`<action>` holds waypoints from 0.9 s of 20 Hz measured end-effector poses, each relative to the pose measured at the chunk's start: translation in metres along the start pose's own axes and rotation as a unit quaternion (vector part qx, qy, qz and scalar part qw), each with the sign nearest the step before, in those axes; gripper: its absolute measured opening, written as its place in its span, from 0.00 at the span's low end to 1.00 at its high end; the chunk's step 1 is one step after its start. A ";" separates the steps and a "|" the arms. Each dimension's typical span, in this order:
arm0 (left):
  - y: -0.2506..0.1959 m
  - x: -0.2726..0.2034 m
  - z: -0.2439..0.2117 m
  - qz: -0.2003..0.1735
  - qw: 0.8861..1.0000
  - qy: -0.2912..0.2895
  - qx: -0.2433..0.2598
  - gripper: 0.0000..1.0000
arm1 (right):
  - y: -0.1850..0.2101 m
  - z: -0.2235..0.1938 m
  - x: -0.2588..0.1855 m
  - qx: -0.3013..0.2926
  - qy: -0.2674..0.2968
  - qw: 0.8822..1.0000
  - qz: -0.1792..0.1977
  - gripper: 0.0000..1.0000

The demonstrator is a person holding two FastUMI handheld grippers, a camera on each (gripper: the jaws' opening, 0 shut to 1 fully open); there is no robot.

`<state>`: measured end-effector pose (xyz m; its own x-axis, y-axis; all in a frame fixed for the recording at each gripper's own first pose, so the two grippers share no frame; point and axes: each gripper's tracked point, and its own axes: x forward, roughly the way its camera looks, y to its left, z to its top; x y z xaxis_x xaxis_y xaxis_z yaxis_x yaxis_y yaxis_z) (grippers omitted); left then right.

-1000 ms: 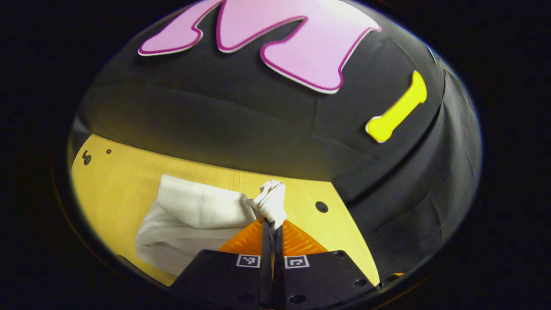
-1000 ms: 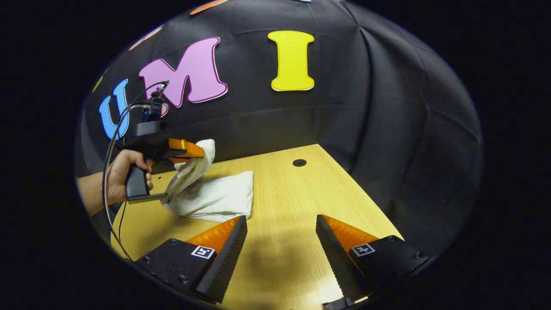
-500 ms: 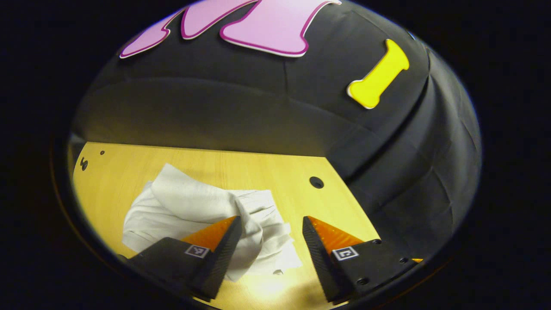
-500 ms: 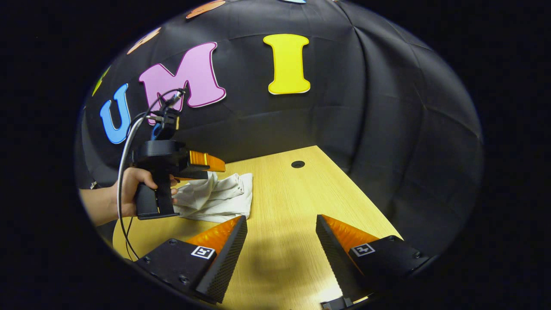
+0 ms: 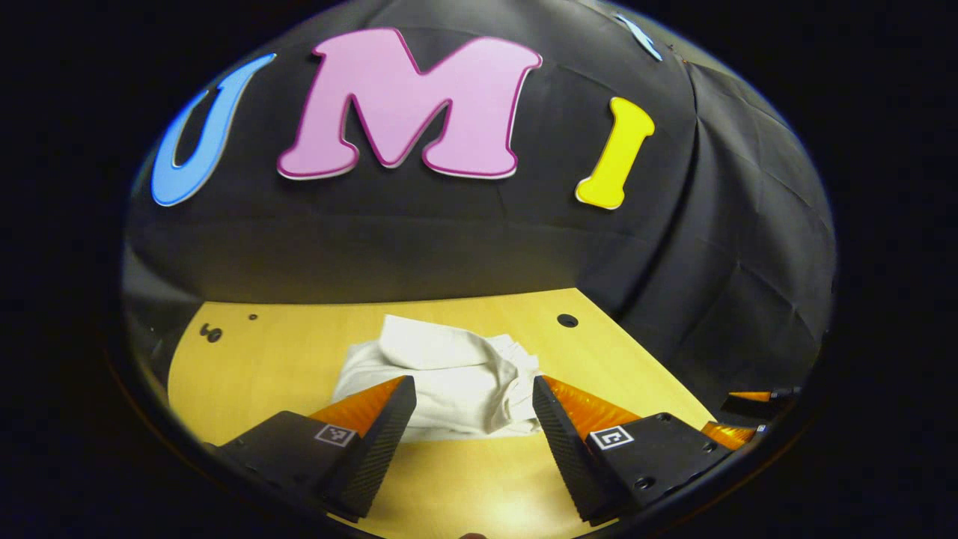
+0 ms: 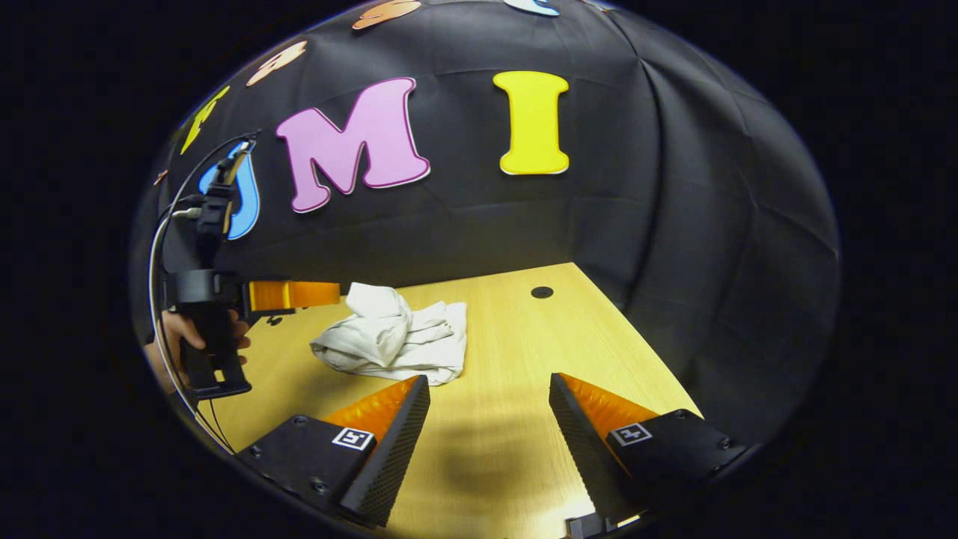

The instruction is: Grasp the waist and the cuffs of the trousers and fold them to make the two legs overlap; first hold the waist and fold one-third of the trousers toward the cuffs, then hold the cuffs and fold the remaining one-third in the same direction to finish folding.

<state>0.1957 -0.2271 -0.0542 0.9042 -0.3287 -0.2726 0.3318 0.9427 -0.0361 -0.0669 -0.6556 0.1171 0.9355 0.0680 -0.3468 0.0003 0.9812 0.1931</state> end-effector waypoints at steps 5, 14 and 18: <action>0.037 -0.109 -0.007 0.065 0.997 -0.031 0.015 0.98 | 0.020 0.010 -0.009 0.021 -0.018 0.999 0.026 0.98; 0.042 -0.294 -0.052 0.133 0.986 -0.097 0.004 0.97 | 0.028 0.018 -0.048 -0.010 -0.058 0.998 0.027 0.98; 0.045 -0.345 -0.078 0.135 0.985 -0.102 -0.028 0.97 | 0.028 0.007 -0.070 -0.015 -0.049 0.998 0.022 0.98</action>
<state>-0.1221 -0.0670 -0.0365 0.9946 -0.0652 -0.0808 0.0618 0.9971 -0.0442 -0.1297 -0.6338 0.1530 0.9642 0.0939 -0.2479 -0.0501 0.9829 0.1773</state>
